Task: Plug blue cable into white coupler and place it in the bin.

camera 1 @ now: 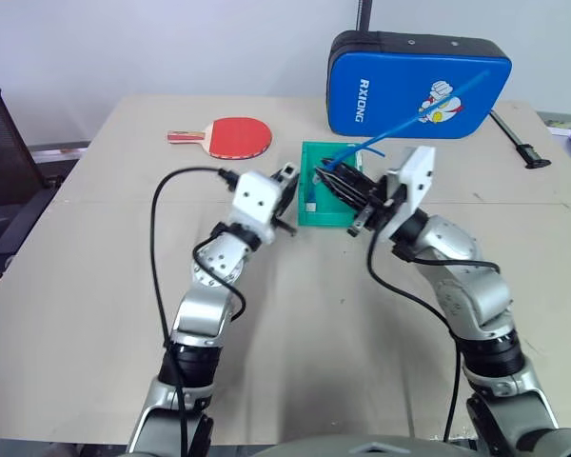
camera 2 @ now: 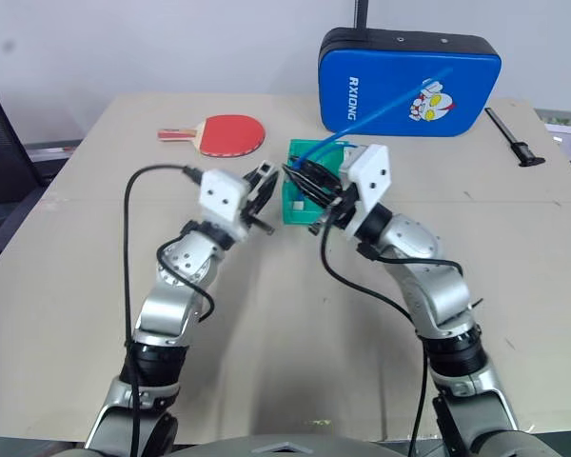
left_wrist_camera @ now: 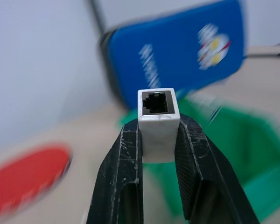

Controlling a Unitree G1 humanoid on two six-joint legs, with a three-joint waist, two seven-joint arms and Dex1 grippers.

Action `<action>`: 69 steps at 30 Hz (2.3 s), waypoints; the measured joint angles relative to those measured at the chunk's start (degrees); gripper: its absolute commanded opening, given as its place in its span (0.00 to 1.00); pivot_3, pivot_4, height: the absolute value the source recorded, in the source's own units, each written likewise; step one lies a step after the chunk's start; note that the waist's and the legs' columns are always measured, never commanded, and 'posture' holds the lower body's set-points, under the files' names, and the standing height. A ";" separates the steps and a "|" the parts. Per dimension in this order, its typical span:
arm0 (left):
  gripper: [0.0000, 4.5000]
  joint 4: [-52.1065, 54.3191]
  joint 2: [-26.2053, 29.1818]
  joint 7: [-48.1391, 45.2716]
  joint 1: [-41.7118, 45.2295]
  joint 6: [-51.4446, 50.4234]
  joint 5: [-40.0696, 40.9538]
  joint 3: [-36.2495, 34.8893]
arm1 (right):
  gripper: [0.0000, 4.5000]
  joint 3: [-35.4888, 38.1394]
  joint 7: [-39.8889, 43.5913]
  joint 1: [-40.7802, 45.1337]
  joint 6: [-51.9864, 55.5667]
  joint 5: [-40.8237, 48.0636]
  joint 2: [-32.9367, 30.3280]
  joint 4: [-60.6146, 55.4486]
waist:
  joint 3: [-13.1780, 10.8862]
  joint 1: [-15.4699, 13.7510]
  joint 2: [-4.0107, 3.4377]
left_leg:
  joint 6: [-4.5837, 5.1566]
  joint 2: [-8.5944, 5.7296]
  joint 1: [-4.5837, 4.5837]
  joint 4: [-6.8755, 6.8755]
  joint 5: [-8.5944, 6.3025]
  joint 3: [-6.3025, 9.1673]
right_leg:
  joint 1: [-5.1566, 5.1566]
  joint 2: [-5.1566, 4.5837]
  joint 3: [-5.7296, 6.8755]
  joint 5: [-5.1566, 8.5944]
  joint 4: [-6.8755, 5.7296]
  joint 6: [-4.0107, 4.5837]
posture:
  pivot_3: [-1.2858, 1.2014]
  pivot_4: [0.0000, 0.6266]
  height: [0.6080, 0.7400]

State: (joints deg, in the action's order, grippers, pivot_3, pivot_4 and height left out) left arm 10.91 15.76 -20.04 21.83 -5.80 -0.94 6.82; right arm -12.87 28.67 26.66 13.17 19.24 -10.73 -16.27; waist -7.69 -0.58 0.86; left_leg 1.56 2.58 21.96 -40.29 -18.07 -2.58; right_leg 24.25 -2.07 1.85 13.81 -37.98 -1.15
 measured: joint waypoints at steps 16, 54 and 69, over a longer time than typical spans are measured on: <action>0.08 2.01 0.88 -2.65 0.15 -1.30 -1.54 2.60 | 0.00 -0.61 -1.67 3.42 -7.05 -8.84 3.63 7.43 | -0.01 -0.14 -0.01 | -0.08 0.02 0.16 -0.02 0.05 0.00 | 0.16 -0.02 0.00 0.00 -0.05 0.00 | 0.52 0.24 0.56; 0.08 2.01 -0.12 -2.07 -2.83 -4.97 -2.84 3.08 | 0.00 -0.88 -0.59 -0.87 -6.62 -12.11 3.84 7.89 | -0.01 -0.12 -0.01 | -0.06 0.02 0.16 -0.02 0.04 0.00 | 0.16 0.00 -0.01 0.00 -0.07 0.00 | 0.52 0.24 0.56; 0.08 1.78 -0.51 -2.27 -2.91 -5.61 -4.47 3.03 | 0.00 -2.96 -3.54 1.81 8.38 -15.17 4.11 4.13 | -0.01 -0.12 -0.01 | -0.06 0.05 0.15 -0.02 0.04 -0.01 | 0.17 -0.01 -0.01 0.00 -0.09 0.00 | 0.52 0.24 0.56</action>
State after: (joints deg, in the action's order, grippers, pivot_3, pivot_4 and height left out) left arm 12.69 15.26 -22.32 18.92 -11.41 -5.41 9.86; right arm -15.83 25.13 28.47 21.55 4.07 -6.63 -12.14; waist -7.71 -0.71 0.85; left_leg 1.50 2.63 22.11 -40.31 -18.03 -2.59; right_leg 24.42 -2.08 1.84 13.80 -38.08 -1.15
